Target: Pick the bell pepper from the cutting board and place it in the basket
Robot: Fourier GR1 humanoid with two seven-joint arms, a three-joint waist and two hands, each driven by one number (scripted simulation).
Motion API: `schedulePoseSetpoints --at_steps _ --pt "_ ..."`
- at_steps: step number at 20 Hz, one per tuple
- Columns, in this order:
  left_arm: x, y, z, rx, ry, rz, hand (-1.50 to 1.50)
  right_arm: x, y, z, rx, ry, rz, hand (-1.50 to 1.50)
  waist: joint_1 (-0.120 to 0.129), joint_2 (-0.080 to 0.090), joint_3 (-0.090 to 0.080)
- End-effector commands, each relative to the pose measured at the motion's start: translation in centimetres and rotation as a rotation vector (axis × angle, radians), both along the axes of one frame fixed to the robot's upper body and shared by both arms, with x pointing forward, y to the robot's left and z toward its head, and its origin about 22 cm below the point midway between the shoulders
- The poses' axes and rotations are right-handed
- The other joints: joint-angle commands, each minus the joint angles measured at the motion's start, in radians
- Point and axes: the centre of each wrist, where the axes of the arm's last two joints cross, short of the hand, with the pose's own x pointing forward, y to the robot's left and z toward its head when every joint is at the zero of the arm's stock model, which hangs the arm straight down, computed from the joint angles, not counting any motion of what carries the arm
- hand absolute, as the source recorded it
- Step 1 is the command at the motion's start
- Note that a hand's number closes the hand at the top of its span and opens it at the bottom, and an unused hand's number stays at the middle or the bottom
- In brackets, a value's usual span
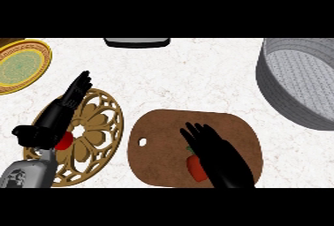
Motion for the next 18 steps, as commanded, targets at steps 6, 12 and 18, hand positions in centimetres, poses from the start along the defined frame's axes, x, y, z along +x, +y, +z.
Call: schedulePoseSetpoints --at_steps 6,12,18 --pt "-0.5 0.9 2.3 -0.001 0.010 -0.013 0.00 1.6 0.4 -3.5 -0.047 0.040 -0.018 -1.50 0.002 0.000 0.000" --pt "1.3 -1.1 1.1 0.008 0.002 -0.004 0.00 2.1 1.5 -4.9 -0.064 0.099 0.007 -1.50 0.000 0.001 0.000" --pt "-0.3 -2.6 0.4 -0.024 0.016 -0.008 0.00 0.9 0.5 -5.7 -0.151 0.157 0.077 1.50 0.000 -0.001 0.000"
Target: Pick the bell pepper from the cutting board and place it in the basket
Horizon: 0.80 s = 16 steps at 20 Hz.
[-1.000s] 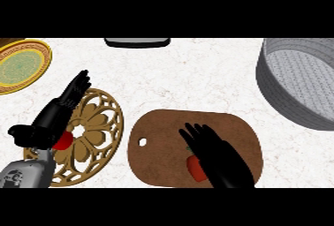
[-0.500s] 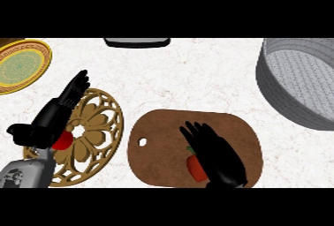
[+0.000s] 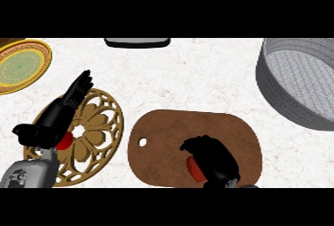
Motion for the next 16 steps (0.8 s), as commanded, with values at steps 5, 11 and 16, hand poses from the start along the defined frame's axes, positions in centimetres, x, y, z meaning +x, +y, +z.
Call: schedulePoseSetpoints --at_steps 5,11,16 --pt "-0.1 0.4 0.9 0.013 -0.001 0.003 0.00 -0.2 1.5 -1.7 -0.060 0.001 0.053 1.50 0.001 0.002 0.001" --pt "-0.1 1.3 0.6 0.005 -0.008 -0.010 0.00 1.8 -0.4 -1.4 -0.101 -0.078 -0.091 1.50 0.003 0.002 0.001" --pt "-0.5 -0.4 0.1 -0.004 -0.012 -0.007 0.00 5.0 -3.1 -0.5 -0.057 -0.077 -0.543 1.50 0.001 0.006 0.001"
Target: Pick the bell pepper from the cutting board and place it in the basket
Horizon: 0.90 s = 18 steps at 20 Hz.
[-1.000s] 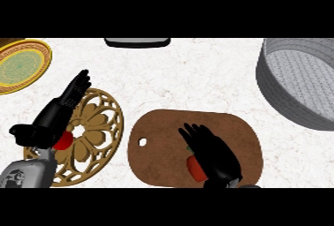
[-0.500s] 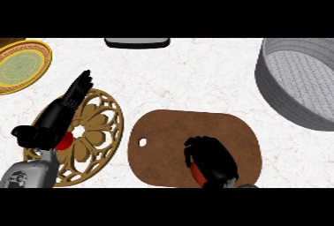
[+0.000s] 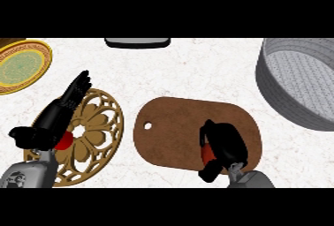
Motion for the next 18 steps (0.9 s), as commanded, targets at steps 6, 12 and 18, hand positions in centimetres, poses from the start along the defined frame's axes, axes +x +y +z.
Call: schedulePoseSetpoints --at_steps 6,12,18 --pt "-0.9 -0.3 0.6 -0.012 -0.008 0.002 0.00 3.1 -0.4 -0.7 0.040 -0.108 -0.323 1.50 0.005 0.006 0.002" --pt "-0.7 0.3 -0.5 -0.002 0.000 -0.010 0.00 3.3 0.2 5.0 0.403 -0.245 -0.349 1.50 0.008 0.004 0.003" --pt "0.4 -0.3 -0.7 0.006 0.018 0.038 0.00 -0.1 1.1 9.4 0.649 -0.546 -0.364 1.50 -0.010 0.003 0.002"
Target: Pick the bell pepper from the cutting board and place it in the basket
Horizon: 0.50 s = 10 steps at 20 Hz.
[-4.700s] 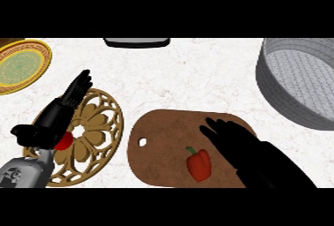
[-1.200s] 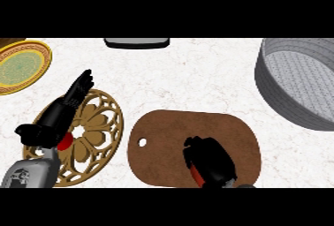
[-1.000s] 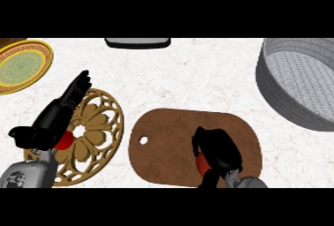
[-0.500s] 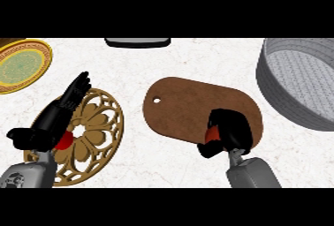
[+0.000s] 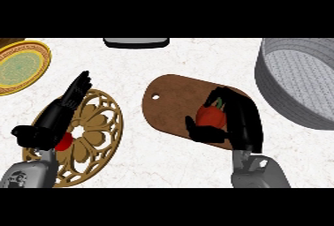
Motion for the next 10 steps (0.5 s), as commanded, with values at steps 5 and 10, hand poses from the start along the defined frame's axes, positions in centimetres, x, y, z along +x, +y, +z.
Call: schedulePoseSetpoints --at_steps 5,10 --pt "-0.6 -0.7 -0.8 -0.003 0.002 -0.015 0.00 -5.5 -0.5 9.0 0.183 -0.207 -0.071 1.50 -0.004 -0.001 -0.001" --pt "1.8 -0.5 0.2 -0.008 0.007 -0.011 0.00 -4.4 -2.0 12.0 0.130 -0.194 -0.191 1.50 0.000 0.004 -0.001"
